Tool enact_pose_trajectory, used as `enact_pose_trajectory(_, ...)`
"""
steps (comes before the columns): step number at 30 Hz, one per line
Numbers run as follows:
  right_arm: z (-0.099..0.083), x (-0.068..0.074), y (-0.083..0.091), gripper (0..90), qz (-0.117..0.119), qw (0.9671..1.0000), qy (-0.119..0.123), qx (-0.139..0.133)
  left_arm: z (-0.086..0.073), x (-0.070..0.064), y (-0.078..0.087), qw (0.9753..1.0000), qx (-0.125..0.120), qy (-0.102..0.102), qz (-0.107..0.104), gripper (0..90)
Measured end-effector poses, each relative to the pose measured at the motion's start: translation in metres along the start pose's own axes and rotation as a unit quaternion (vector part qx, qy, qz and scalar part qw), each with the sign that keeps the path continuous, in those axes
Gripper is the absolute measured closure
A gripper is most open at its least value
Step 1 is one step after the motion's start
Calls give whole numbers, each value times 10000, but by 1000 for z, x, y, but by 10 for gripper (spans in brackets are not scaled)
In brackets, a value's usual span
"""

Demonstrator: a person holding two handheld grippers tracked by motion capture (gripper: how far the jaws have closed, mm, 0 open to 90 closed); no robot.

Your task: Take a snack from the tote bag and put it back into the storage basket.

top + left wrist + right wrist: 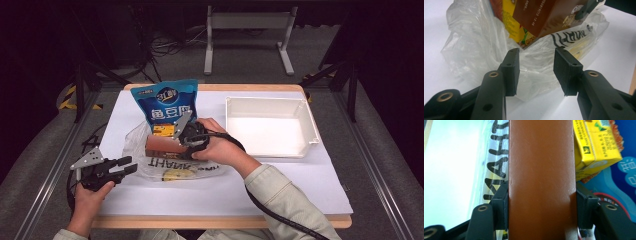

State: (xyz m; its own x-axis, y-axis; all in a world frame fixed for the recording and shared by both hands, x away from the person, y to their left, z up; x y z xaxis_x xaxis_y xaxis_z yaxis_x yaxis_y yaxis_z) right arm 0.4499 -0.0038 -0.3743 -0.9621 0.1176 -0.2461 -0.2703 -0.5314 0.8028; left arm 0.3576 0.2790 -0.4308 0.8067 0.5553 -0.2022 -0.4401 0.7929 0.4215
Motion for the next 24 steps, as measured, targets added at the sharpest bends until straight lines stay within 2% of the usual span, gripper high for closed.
enact_pose_trajectory(7, 4, -1, 15, 424, -49, 9999, -19, -143, 4, -3, 4, 9996, -164, -207, -36, 555)
enact_pose_trajectory(17, 5, -5, 38, 425, -28, 9995, -179, -261, 7, -5, 3, 9992, -278, -280, -91, 544)
enact_pose_trajectory(24, 3, -8, 54, 424, 13, 9993, -144, -339, 9, -5, 1, 9989, -306, -329, -101, 534)
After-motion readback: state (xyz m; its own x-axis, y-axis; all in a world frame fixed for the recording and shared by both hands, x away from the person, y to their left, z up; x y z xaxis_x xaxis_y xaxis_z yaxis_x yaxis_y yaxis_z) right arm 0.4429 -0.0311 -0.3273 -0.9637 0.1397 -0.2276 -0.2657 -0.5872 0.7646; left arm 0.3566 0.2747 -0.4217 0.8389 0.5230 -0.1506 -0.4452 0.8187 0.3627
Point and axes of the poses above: each handheld gripper's, and its own axes: y roughly backward along the jaws, z roughly out of its top, x roughly to its left, the point moved 2 cm from there along -y, roughly forward along the jaws, and after that the axes turned 6 degrees about -z, right-handed, at the moved point
